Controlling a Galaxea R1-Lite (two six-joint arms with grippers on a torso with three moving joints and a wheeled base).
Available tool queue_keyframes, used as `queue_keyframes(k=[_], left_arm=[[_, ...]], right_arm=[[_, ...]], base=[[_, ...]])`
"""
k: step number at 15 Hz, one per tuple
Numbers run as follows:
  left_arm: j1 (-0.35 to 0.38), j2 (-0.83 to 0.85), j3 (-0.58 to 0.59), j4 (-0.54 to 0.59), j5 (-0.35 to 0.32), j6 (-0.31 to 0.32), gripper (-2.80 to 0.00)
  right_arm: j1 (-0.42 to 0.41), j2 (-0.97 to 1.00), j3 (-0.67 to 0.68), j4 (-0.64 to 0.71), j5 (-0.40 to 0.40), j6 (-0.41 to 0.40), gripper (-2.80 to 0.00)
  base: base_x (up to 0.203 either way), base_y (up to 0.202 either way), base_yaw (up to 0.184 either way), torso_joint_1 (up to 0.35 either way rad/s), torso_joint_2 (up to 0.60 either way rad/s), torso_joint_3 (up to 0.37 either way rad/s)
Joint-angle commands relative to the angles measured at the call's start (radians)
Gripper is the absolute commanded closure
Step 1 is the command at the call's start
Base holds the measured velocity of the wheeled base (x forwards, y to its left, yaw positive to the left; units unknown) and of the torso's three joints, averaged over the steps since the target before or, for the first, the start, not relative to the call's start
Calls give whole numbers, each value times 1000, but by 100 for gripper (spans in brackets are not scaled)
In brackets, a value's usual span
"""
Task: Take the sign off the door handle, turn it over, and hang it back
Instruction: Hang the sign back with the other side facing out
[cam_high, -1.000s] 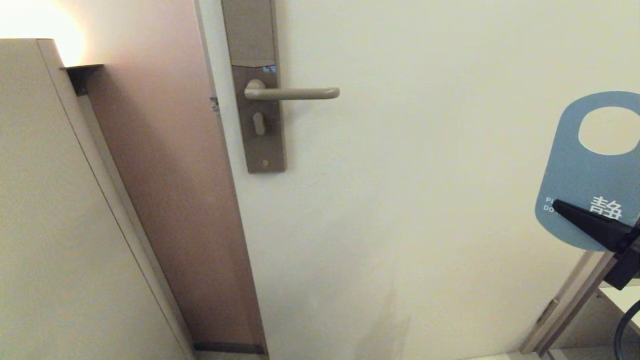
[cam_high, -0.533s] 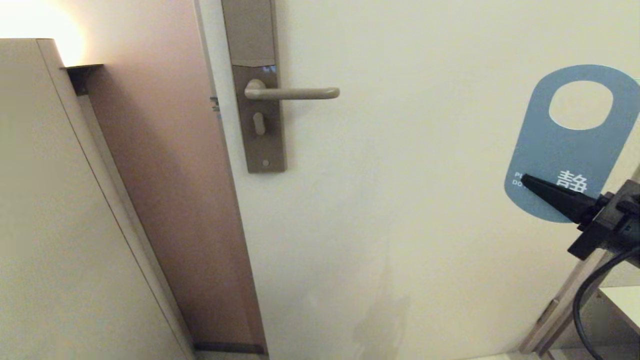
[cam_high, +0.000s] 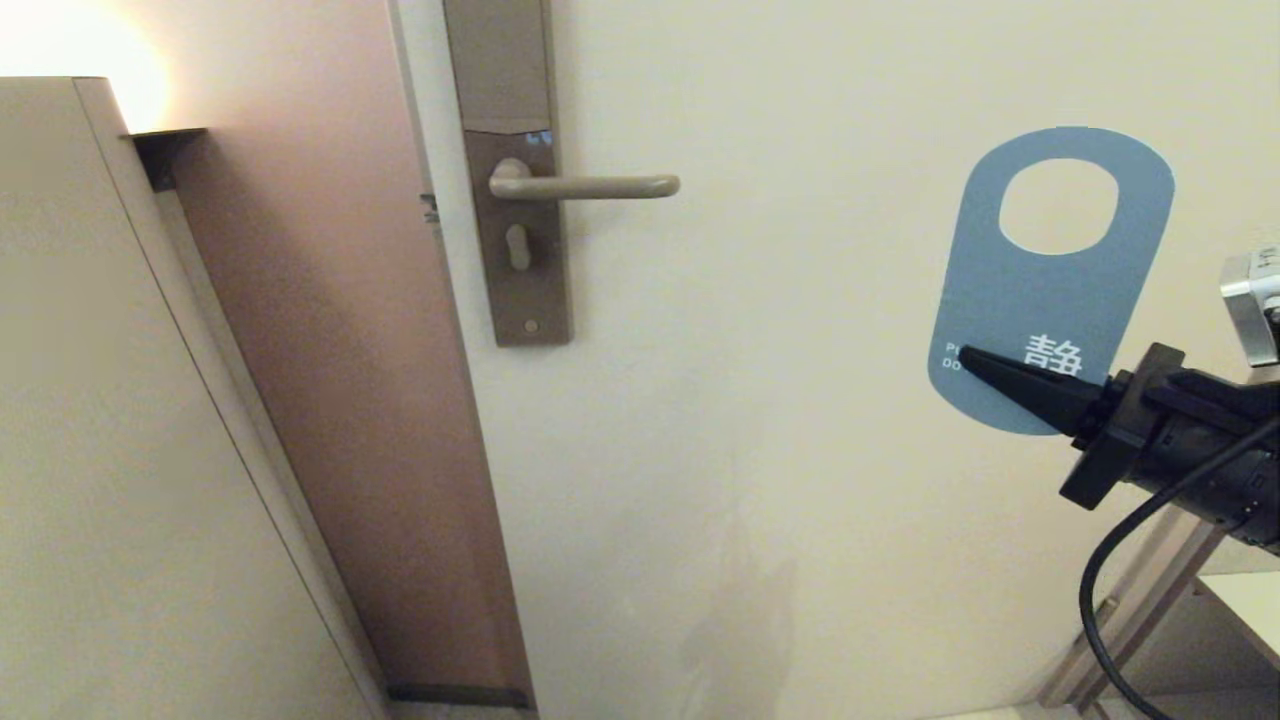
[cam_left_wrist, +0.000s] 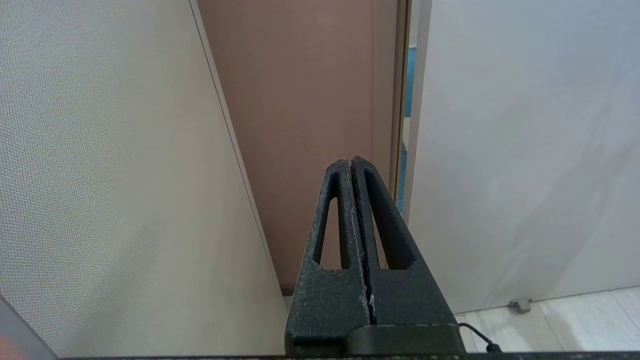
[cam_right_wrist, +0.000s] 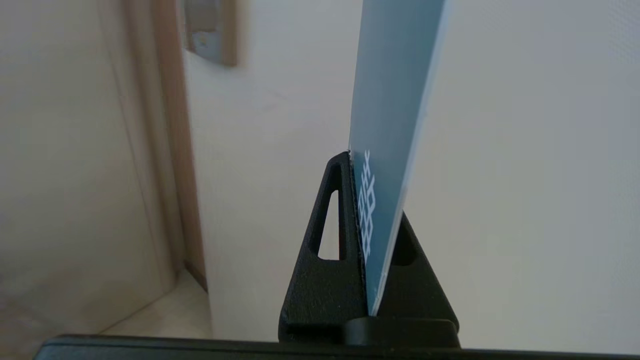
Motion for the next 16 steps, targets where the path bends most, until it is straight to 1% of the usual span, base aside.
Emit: queue_keyframes(k=[1,3,5,8,11,13,16], left_arm=[[0,2,0,0,-1,0,0],[0,2,0,0,-1,0,0],[0,2,0,0,-1,0,0],[0,2,0,0,-1,0,0],[0,2,0,0,-1,0,0],[0,2,0,0,-1,0,0],[0,2,0,0,-1,0,0]], right_arm=[[5,25,-35,3,31,-1,0],[12,31,-80,62,56,-2,0],[20,50,-138,111,60,-4,0],[58,79,-171,139,59,-4,0],[121,98,-188,162,53,-7,0],[147,115,-231,193,52,-10,0],[164,139,-316,284,52,-12,0]], base=[[0,0,0,0,0,0],[0,0,0,0,0,0],[0,0,0,0,0,0],[0,0,0,0,0,0],[0,0,0,0,0,0],[0,0,0,0,0,0],[0,0,0,0,0,0]])
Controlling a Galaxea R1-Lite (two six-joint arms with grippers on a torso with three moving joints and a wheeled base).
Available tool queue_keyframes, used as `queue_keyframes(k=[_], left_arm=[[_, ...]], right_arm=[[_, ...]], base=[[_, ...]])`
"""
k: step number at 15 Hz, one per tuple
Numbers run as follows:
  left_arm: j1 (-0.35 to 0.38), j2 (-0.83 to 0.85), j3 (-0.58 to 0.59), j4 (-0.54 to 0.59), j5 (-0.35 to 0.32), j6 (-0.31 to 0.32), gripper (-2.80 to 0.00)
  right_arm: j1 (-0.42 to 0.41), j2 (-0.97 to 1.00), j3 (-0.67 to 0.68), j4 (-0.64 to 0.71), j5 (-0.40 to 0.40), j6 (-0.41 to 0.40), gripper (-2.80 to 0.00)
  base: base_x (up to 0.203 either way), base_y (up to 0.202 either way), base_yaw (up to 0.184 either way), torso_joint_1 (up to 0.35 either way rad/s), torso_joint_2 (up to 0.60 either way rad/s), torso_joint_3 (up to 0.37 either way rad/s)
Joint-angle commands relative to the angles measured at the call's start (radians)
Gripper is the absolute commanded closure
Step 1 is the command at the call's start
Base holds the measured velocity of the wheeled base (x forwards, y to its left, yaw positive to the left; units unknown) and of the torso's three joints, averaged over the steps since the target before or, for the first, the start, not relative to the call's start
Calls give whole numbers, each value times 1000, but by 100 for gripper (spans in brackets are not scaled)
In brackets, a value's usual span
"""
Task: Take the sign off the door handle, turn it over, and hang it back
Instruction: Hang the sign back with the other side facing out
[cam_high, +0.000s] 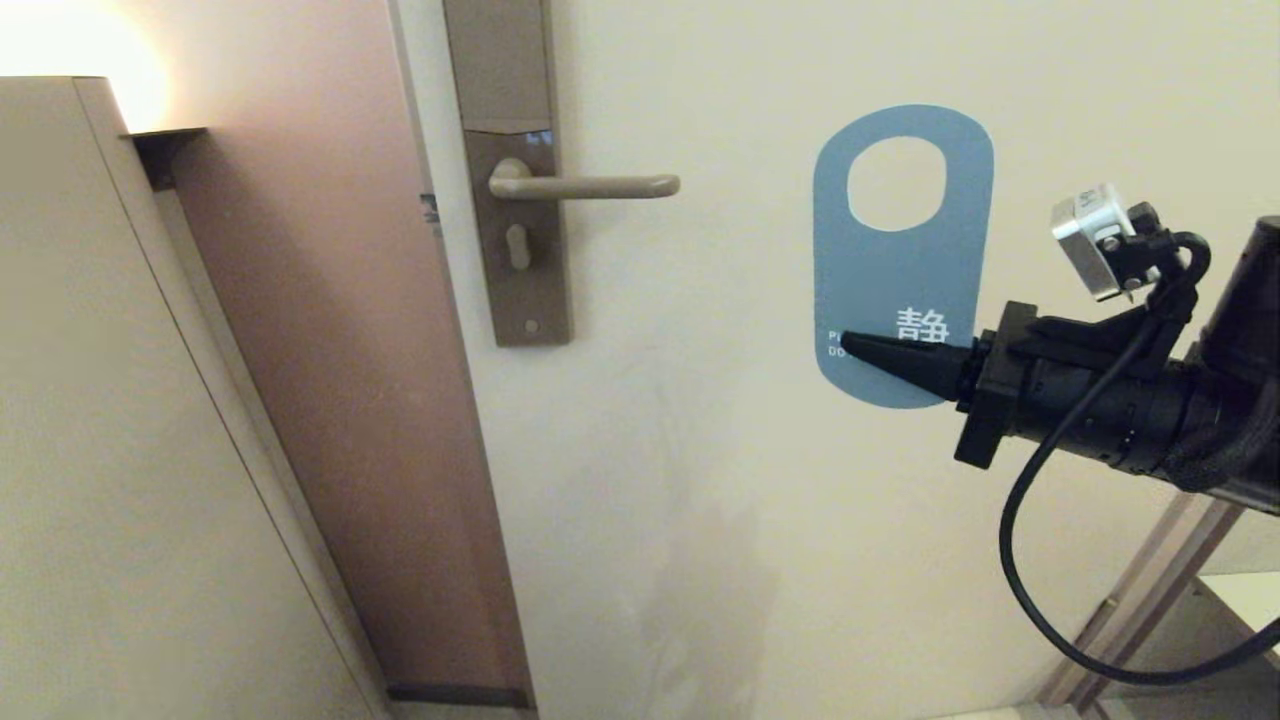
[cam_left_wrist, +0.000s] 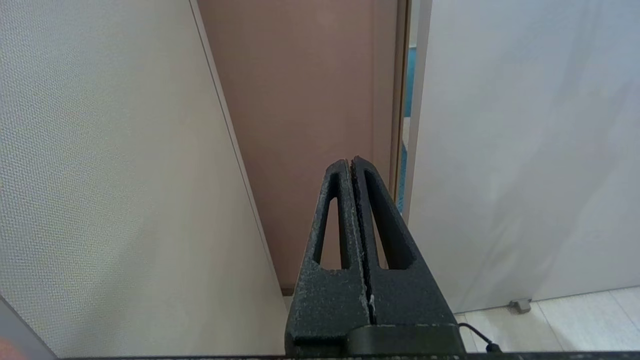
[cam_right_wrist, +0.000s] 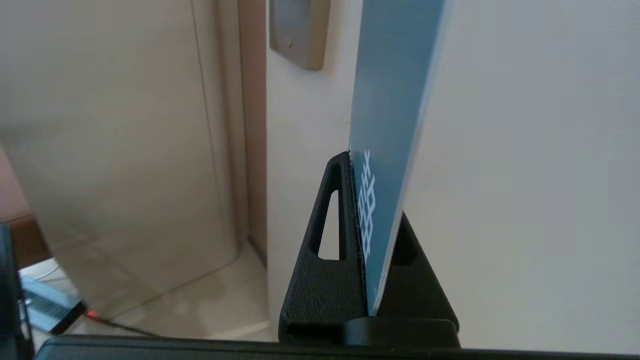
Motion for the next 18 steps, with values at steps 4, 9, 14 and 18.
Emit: queue_keyframes(k=[4,9,14,18], left_arm=[[0,1,0,0,0,0,0],[0,1,0,0,0,0,0],[0,1,0,0,0,0,0],[0,1,0,0,0,0,0]], right_arm=[[46,31,-86,134,-16,0,0],[49,80,-149,196,-191,3,0],[117,132,-239,206,-326,0,0],[214,163,-336,204,-329,-11,0]], base=[[0,0,0,0,0,0],[0,0,0,0,0,0],[0,0,0,0,0,0],[0,0,0,0,0,0]])
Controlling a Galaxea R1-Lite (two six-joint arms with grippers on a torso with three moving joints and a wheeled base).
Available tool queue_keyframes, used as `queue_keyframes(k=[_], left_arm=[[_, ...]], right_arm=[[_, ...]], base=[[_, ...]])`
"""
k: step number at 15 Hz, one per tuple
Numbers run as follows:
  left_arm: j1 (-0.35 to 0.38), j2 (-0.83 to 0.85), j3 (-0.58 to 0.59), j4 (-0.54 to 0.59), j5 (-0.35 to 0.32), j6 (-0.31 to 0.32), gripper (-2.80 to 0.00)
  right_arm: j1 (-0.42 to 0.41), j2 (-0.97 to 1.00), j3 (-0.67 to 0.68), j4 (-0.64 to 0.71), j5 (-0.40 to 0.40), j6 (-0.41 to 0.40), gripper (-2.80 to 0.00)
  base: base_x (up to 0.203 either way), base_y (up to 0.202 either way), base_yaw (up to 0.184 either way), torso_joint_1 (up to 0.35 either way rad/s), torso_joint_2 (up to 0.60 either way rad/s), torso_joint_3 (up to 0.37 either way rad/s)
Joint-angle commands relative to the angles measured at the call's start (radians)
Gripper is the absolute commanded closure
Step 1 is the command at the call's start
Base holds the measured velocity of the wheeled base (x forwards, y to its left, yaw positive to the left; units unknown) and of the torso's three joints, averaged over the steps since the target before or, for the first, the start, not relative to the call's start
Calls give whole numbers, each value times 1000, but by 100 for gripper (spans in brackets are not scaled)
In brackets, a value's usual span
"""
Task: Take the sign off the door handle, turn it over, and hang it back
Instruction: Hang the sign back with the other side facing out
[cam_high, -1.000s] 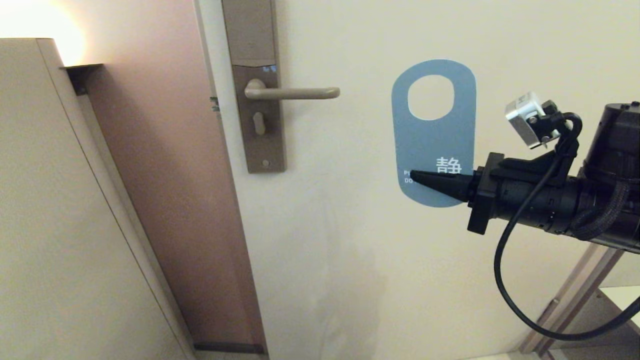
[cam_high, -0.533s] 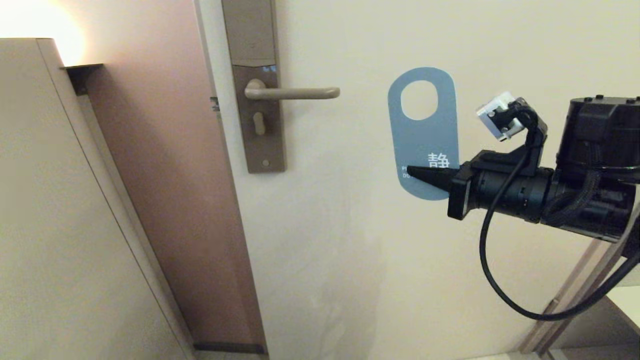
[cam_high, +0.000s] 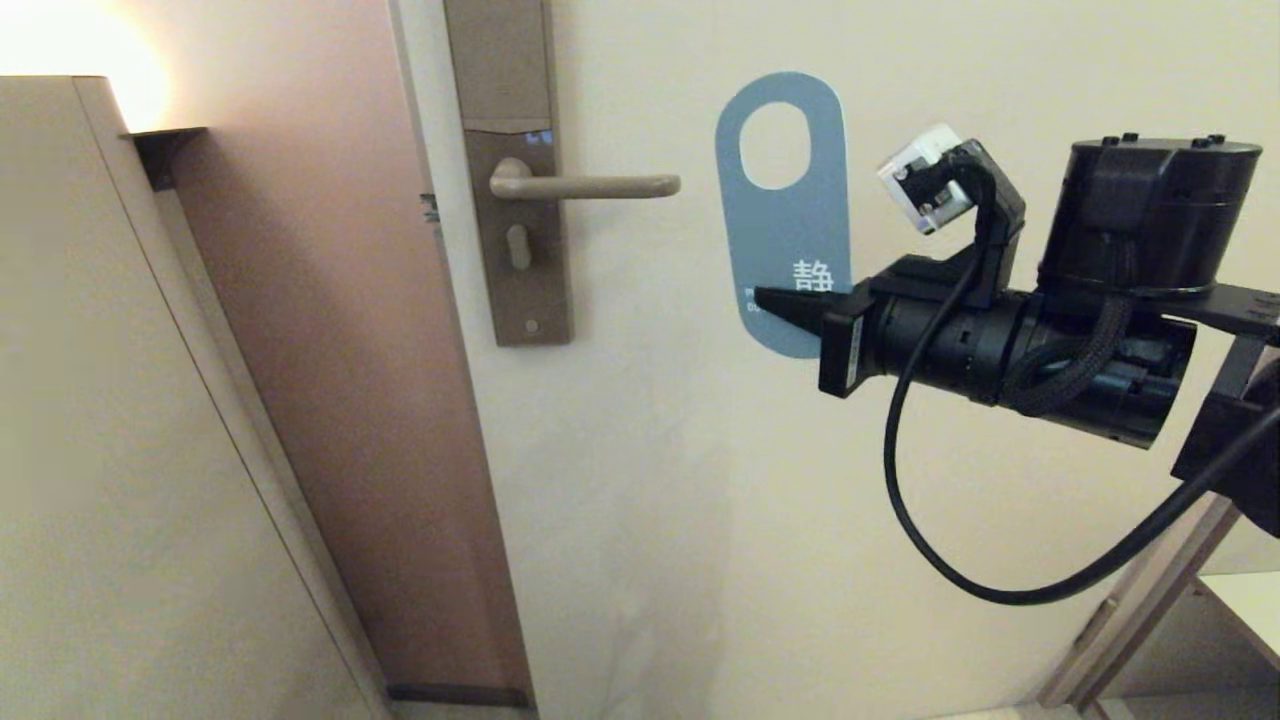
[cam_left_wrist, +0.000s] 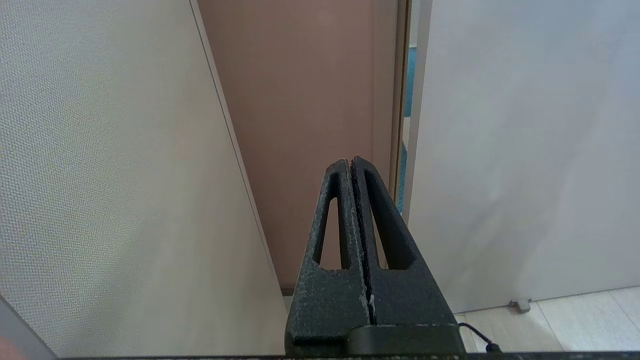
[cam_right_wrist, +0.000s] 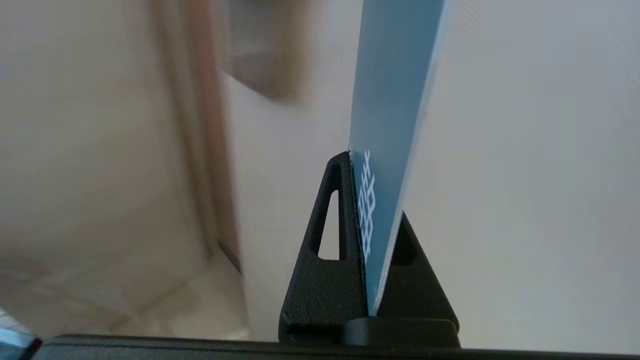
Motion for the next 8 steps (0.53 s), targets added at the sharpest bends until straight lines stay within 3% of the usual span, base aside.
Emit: queue_keyframes(k=[1,6,8], left_arm=[[0,1,0,0,0,0,0],[0,1,0,0,0,0,0],[0,1,0,0,0,0,0]], right_arm=[[45,29,-43,-4,1,-7,0],[51,96,-92,-13,-12,-51,0],[50,122,-114,-13,-71,-51,0]], base=[[0,0,0,0,0,0],[0,0,0,0,0,0],[0,0,0,0,0,0]])
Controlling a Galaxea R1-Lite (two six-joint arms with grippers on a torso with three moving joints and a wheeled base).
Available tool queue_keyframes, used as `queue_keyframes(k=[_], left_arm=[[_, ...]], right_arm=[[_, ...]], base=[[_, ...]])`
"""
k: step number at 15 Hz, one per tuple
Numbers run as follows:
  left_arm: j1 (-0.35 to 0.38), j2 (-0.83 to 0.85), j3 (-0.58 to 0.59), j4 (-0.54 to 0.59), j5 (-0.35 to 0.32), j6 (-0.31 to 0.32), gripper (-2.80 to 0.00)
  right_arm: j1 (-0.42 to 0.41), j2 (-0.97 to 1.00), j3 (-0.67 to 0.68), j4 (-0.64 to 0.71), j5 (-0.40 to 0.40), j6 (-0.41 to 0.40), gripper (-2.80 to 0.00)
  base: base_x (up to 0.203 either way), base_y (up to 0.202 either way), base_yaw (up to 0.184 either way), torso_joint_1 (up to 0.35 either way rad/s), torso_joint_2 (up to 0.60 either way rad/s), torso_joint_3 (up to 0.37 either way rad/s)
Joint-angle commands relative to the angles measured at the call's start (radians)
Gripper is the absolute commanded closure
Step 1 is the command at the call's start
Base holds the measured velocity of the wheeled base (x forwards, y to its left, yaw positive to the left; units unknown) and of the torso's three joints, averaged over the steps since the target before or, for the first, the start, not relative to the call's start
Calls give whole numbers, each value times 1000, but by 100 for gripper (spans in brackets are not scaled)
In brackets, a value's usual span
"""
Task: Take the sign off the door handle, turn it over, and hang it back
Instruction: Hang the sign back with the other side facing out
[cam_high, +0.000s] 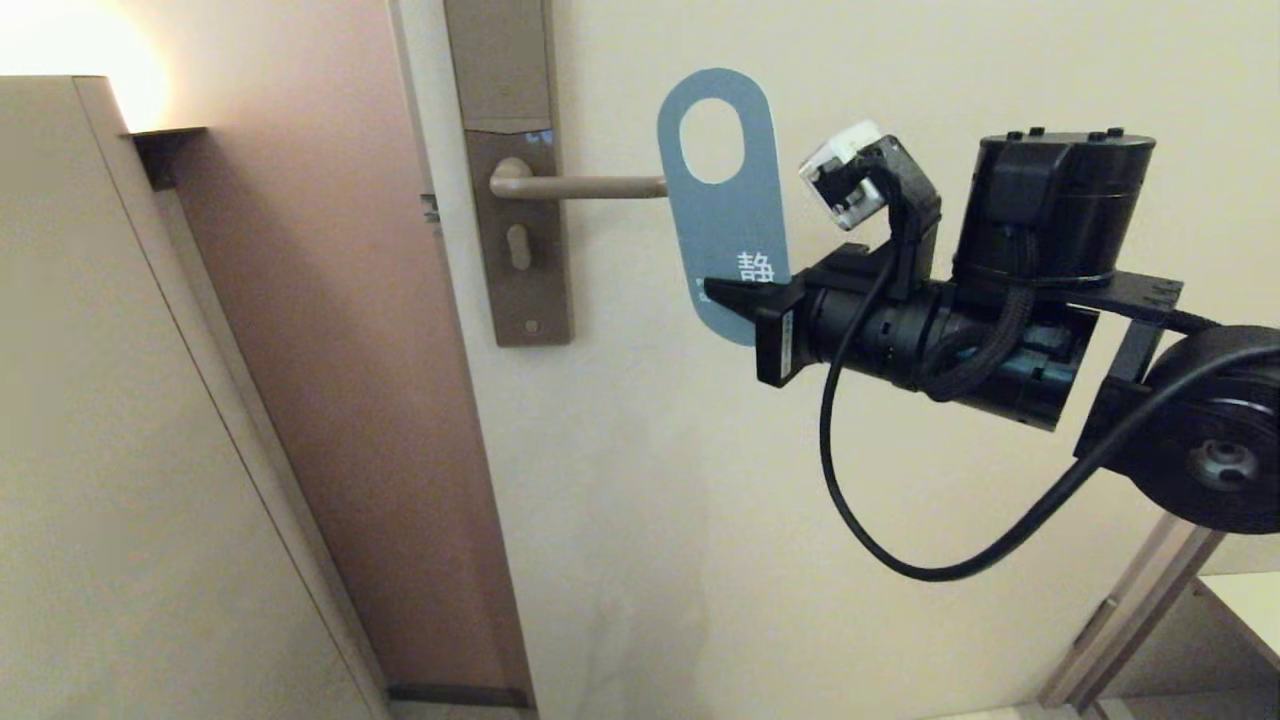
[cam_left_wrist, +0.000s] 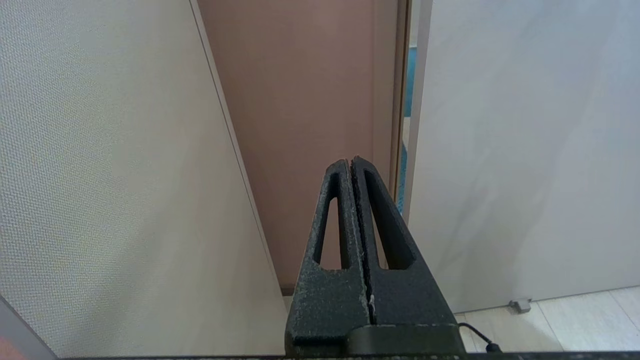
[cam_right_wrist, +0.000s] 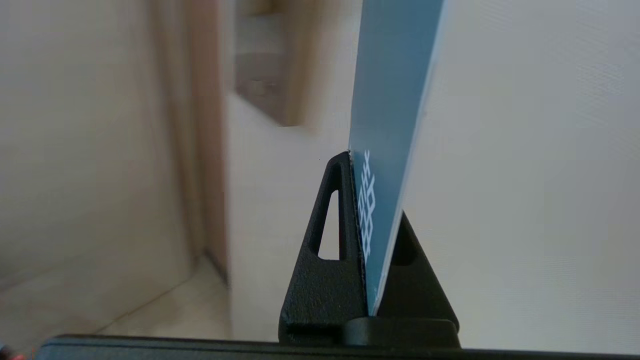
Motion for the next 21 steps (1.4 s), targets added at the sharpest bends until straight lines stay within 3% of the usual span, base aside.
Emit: queue_keyframes(k=[1,5,17,21], left_arm=[[0,1,0,-1,0,0,0],[0,1,0,0,0,0,0],[0,1,0,0,0,0,0],[0,1,0,0,0,0,0]], right_arm=[[0,35,-23,-3,-44,1,0],[-11,58,-34,-3,-103,4,0],[-6,120,-72,-35,-106,3,0],[29,121,-71,-35,-106,4,0]], base=[[0,0,0,0,0,0],[0,0,0,0,0,0],[0,0,0,0,0,0],[0,0,0,0,0,0]])
